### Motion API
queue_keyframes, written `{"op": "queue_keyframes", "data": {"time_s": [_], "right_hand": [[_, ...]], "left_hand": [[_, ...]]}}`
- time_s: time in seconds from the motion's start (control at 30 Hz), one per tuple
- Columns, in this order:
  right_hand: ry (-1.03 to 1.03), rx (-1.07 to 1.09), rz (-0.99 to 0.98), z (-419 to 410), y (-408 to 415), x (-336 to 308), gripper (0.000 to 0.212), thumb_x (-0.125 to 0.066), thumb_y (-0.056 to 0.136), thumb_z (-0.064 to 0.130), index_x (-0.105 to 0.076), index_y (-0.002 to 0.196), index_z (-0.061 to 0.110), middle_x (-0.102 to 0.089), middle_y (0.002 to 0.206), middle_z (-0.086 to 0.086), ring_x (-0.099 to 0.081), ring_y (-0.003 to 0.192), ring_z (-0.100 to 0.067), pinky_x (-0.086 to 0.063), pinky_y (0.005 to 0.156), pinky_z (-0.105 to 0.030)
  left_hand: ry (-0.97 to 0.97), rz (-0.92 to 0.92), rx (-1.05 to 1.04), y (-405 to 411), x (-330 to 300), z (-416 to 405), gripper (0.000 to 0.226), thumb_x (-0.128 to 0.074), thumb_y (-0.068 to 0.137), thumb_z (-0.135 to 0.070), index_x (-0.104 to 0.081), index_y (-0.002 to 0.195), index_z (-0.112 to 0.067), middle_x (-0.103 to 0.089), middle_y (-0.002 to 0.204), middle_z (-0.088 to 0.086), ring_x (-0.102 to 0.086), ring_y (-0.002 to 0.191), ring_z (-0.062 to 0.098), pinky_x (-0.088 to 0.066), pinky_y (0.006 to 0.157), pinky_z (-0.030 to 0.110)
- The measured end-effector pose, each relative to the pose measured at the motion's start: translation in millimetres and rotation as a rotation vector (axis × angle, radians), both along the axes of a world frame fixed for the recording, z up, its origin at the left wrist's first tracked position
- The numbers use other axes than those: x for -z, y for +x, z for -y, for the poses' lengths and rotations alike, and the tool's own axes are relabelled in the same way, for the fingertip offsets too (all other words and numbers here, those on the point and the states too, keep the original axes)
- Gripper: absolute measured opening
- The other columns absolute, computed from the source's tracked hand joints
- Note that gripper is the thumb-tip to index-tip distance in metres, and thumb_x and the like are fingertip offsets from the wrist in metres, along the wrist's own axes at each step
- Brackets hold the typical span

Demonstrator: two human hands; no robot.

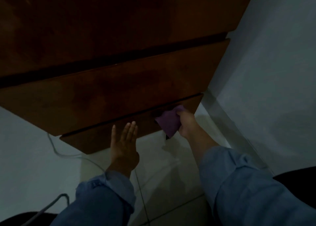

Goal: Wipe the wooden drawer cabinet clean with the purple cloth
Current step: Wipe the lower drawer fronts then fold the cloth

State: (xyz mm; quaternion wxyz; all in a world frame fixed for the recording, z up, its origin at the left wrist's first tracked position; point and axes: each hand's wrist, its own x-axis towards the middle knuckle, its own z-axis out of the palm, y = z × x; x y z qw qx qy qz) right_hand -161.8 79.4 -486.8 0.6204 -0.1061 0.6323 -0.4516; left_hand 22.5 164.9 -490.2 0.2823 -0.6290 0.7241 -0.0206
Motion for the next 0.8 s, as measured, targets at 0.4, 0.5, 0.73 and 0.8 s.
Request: {"op": "queue_keyframes", "data": {"time_s": [0.4, 0.5, 0.73, 0.8], "right_hand": [[-0.240, 0.337, -0.271, 2.9, -7.8, 22.9, 0.054, -0.039, 0.089, -0.005, -0.038, 0.135, 0.024, -0.054, 0.122, -0.009, -0.053, 0.106, -0.021, -0.051, 0.088, -0.042], [-0.205, 0.230, -0.509, 26.9, 9.1, 24.8, 0.073, -0.035, 0.092, -0.006, 0.002, 0.150, 0.018, -0.001, 0.159, -0.005, -0.011, 0.145, -0.019, -0.008, 0.120, -0.034], [-0.086, 0.350, -0.227, 40.4, 4.4, 73.6, 0.063, -0.029, 0.100, 0.013, 0.009, 0.150, 0.020, 0.000, 0.159, -0.009, -0.014, 0.145, -0.028, -0.017, 0.117, -0.034], [0.076, 0.297, -0.014, 45.6, 12.3, 92.6, 0.061, -0.029, 0.099, 0.004, 0.004, 0.150, 0.014, -0.006, 0.158, -0.016, -0.019, 0.143, -0.034, -0.027, 0.113, -0.036]], "left_hand": [[-0.037, -0.103, 0.203, -12.5, 3.5, 17.1, 0.078, -0.032, 0.094, -0.030, 0.024, 0.144, -0.012, 0.035, 0.146, 0.009, 0.026, 0.141, 0.022, 0.021, 0.109, 0.050], [-0.030, -0.033, 0.297, -1.8, 7.5, 22.4, 0.078, -0.032, 0.093, -0.027, 0.028, 0.141, -0.012, 0.040, 0.144, 0.010, 0.036, 0.132, 0.025, 0.024, 0.106, 0.048], [-0.107, -0.062, 0.379, 10.4, 26.8, 30.9, 0.077, -0.027, 0.089, -0.013, 0.033, 0.137, -0.010, 0.050, 0.134, 0.009, 0.047, 0.121, 0.023, 0.042, 0.091, 0.044], [-0.120, -0.044, 0.383, 13.3, 30.0, 32.5, 0.077, -0.026, 0.088, -0.012, 0.035, 0.136, -0.008, 0.049, 0.136, 0.009, 0.045, 0.124, 0.023, 0.040, 0.093, 0.044]]}}
